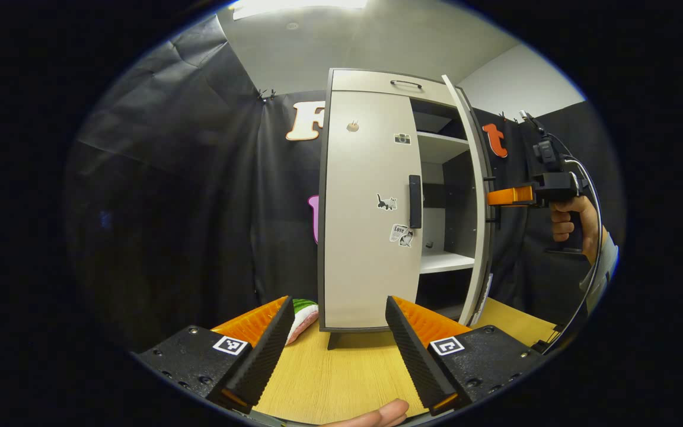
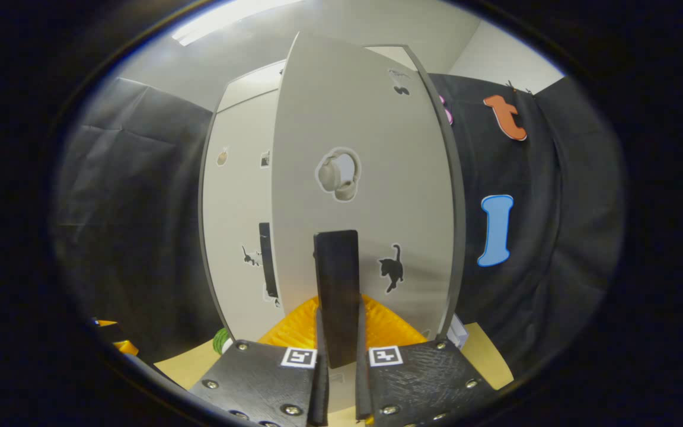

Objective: Open the right door of the double-door shoe cabinet with the right hand, and open the left door with the left hand.

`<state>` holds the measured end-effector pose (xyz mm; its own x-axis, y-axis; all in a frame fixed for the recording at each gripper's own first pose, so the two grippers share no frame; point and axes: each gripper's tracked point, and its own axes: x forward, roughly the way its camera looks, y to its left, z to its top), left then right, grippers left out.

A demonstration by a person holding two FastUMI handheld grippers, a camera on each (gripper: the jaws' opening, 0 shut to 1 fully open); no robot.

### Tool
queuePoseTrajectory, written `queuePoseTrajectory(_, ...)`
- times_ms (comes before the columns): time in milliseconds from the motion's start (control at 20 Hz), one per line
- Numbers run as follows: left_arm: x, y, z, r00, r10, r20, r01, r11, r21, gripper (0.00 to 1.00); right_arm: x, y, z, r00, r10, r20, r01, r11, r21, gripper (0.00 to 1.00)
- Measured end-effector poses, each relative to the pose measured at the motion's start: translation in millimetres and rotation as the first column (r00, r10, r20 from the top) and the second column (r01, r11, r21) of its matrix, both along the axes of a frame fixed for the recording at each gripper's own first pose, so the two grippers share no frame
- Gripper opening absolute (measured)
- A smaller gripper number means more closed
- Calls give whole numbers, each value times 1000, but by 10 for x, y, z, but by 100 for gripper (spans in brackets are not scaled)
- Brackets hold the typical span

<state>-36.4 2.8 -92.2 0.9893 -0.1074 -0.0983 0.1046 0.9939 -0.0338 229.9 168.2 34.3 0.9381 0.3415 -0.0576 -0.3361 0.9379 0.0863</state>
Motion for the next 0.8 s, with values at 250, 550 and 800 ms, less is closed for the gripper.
queuePoseTrajectory(250, -31, -110, 53, 1000, -17, 13, 17, 1000, 4, 96, -37, -160, 19, 1000, -18, 3, 18, 1000, -7, 18)
queuePoseTrajectory(550, -64, -302, 123, 998, -52, 39, 52, 999, -1, 96, -71, -270, 29, 1000, -12, -21, 12, 1000, 13, 17)
queuePoseTrajectory(800, -42, -380, 46, 997, -66, 26, 66, 998, 2, 96, -60, -387, 18, 1000, -26, -18, 26, 1000, -11, 17)
